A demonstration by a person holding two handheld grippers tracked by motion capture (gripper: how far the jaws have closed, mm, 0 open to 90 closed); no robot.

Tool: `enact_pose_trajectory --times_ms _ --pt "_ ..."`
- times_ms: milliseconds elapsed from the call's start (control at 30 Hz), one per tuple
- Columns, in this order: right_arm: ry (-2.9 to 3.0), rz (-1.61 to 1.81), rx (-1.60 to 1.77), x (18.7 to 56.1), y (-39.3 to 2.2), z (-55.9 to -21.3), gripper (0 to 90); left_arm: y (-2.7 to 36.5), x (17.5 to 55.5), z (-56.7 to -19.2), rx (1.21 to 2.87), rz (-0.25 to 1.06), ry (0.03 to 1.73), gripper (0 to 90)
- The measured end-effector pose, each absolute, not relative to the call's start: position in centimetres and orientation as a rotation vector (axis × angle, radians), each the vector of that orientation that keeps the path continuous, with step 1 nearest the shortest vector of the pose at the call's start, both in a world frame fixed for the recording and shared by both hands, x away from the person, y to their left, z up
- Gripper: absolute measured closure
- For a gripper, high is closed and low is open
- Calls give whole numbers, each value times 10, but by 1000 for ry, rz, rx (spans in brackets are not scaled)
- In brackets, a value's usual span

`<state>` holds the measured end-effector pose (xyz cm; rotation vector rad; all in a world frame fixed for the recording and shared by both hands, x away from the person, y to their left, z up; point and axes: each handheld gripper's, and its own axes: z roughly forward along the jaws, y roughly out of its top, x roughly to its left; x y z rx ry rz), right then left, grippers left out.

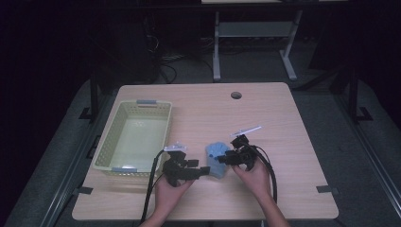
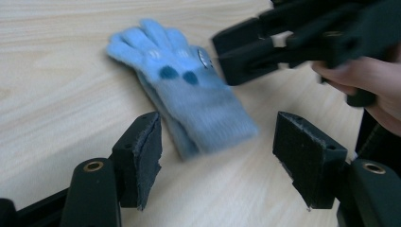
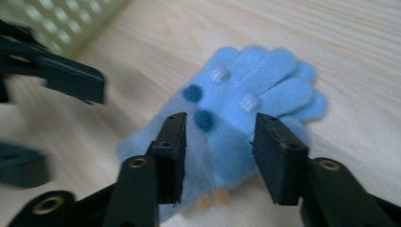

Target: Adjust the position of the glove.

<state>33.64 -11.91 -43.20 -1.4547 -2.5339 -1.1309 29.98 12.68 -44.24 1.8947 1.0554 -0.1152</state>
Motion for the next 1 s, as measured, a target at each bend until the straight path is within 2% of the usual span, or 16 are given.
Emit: enact_pose_trajectory --times_ms 233,333,700,1000 --pt "-2346 -1212 -1505 320 -134 -444 467 121 314 -447 1886 -148 1140 339" --pt "-2281 -1230 -1539 317 -141 -451 462 121 322 -455 1868 -209 1194 340" --pt "-2107 -1284 -1589 313 -146 -466 495 115 330 -469 1851 -297 1259 393" --pt "-2104 -1232 -1625 316 -140 -473 544 112 329 -471 1856 -322 1243 463"
